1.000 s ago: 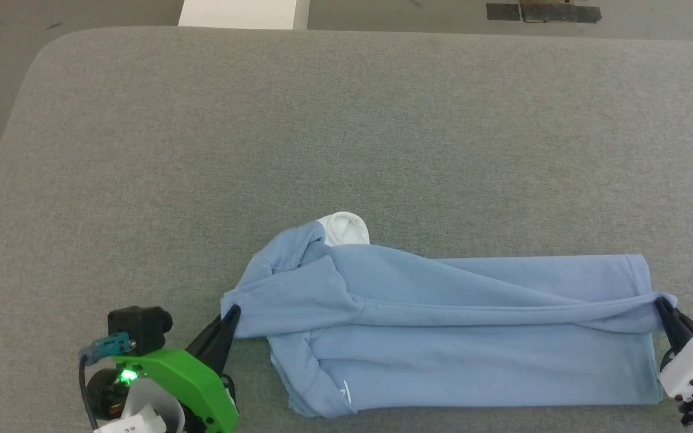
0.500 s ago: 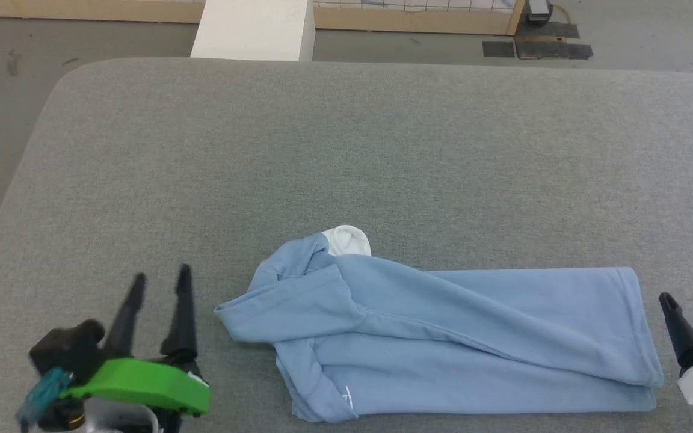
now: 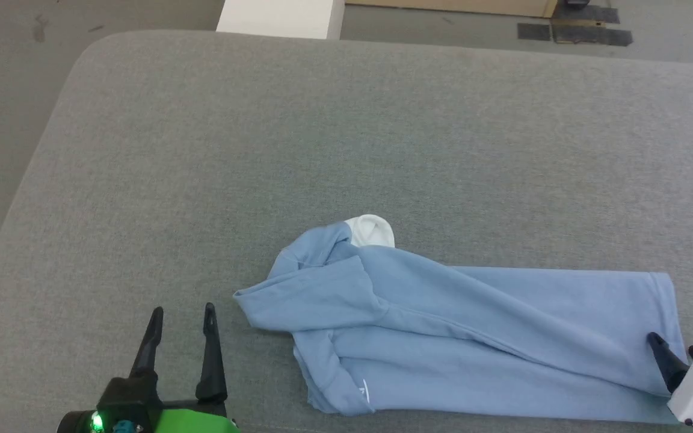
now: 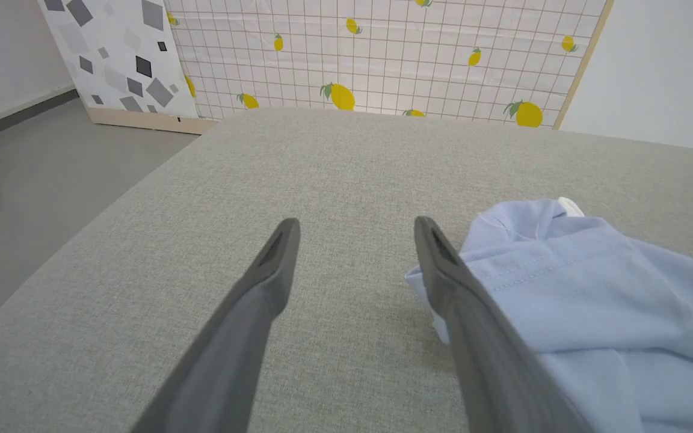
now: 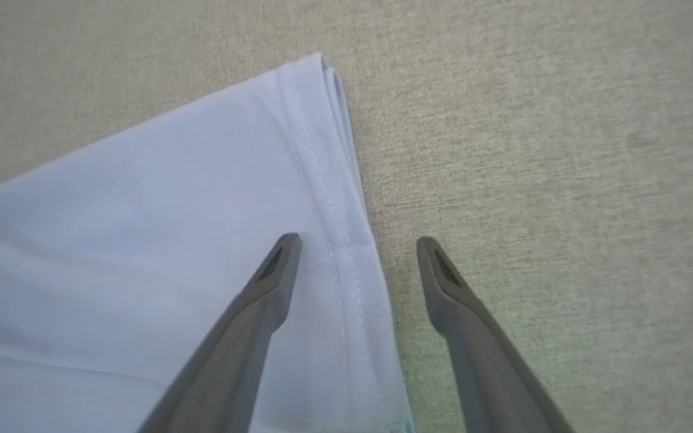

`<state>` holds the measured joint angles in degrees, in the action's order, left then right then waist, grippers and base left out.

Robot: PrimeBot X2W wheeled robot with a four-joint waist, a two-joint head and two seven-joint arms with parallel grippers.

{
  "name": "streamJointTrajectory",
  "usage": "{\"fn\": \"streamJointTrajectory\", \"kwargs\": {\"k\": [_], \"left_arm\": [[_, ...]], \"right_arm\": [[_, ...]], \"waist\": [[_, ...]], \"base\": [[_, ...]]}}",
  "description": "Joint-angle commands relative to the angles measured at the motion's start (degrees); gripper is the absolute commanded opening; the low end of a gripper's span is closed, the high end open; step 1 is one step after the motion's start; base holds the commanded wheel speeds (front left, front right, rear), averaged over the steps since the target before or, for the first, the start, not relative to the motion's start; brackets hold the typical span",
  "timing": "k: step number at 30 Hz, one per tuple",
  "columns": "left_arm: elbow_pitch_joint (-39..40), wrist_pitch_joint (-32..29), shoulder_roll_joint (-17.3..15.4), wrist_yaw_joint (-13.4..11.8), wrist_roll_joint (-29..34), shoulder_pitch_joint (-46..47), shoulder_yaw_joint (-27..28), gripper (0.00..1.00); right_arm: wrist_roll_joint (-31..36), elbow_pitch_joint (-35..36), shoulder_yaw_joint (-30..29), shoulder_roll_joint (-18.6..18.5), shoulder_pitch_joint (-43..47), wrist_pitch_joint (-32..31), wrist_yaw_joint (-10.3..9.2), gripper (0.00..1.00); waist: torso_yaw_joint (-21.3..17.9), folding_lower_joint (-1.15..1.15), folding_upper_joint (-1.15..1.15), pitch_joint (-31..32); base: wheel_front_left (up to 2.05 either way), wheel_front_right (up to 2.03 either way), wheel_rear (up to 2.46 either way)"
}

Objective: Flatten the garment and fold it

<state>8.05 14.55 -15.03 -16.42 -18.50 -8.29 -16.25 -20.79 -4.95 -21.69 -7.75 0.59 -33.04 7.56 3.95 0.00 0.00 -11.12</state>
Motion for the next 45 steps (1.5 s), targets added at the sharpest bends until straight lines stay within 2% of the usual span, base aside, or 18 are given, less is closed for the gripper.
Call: {"fn": "streamJointTrajectory", "kwargs": {"k": [1,3,4,5,6,11,18,28,31,38,45], "left_arm": [[-0.4,0.4,-0.1,0.5,1.3,0.8,-0.3,1.00],[-0.9,0.4,-0.4,0.7,2.4,1.7,-0.6,1.00],[-1.1,0.4,-0.5,0.8,2.7,2.1,-0.7,1.00],[-1.3,0.4,-0.5,0.9,2.9,2.5,-0.8,1.00],[-1.5,0.4,-0.5,0.9,3.0,2.8,-0.8,1.00],[-2.5,0.4,-0.1,1.5,2.8,3.9,-0.8,1.00],[-3.7,0.4,0.0,2.0,2.6,4.3,-0.7,1.00],[-5.6,0.4,-0.5,2.0,3.1,4.4,-1.4,1.00],[-6.2,0.4,-0.3,2.0,2.4,3.8,-1.2,1.00],[-6.9,0.4,0.0,2.4,1.5,3.0,-1.1,1.00],[-7.4,0.4,0.4,2.8,1.2,2.6,-1.1,1.00]], "right_arm": [[0.3,-1.0,0.3,-0.3,-1.3,-0.6,-0.08,1.00],[0.4,-2.5,1.0,-0.5,-2.0,-2.0,-0.08,1.00],[0.4,-3.0,1.2,-0.6,-2.3,-2.8,-0.08,0.80],[0.4,-3.7,1.1,-0.4,-2.7,-3.7,-0.08,0.26],[0.4,-4.0,1.1,-0.3,-3.1,-4.2,-0.08,0.00],[1.2,-5.5,0.8,-0.6,-5.2,-4.5,-0.08,0.00],[2.4,-7.2,-2.3,-2.0,-8.9,-2.0,-0.08,0.00],[9.9,-13.8,-13.6,-9.6,-13.3,2.9,-0.08,0.00],[11.3,-14.4,-14.4,-10.1,-13.3,3.8,-0.08,0.00],[8.0,-10.4,-9.3,-7.0,-11.8,2.6,-0.08,0.00],[1.5,1.9,1.3,-5.0,-7.6,-3.5,-0.08,0.00]], "waist": [[1.1,0.00,0.00,-1.3],[1.5,0.00,0.00,-1.9],[1.6,0.00,0.00,-2.2],[1.6,0.00,0.00,-2.5],[1.6,0.00,0.00,-2.6],[1.2,0.00,0.00,-2.8],[0.1,0.00,0.00,-1.9],[-1.0,0.00,0.00,0.1],[-1.6,0.00,0.00,1.3],[-3.1,0.00,0.00,3.5],[-3.4,0.00,0.00,5.1]], "base": [[0.00,0.00,0.00],[0.00,0.00,0.00],[0.00,0.00,0.00],[0.00,0.00,0.00],[0.00,0.00,0.00],[0.00,0.00,0.00],[0.00,0.00,0.00],[0.00,0.00,0.00],[0.00,0.00,0.00],[0.00,0.00,0.00],[0.00,0.00,0.00]]}}
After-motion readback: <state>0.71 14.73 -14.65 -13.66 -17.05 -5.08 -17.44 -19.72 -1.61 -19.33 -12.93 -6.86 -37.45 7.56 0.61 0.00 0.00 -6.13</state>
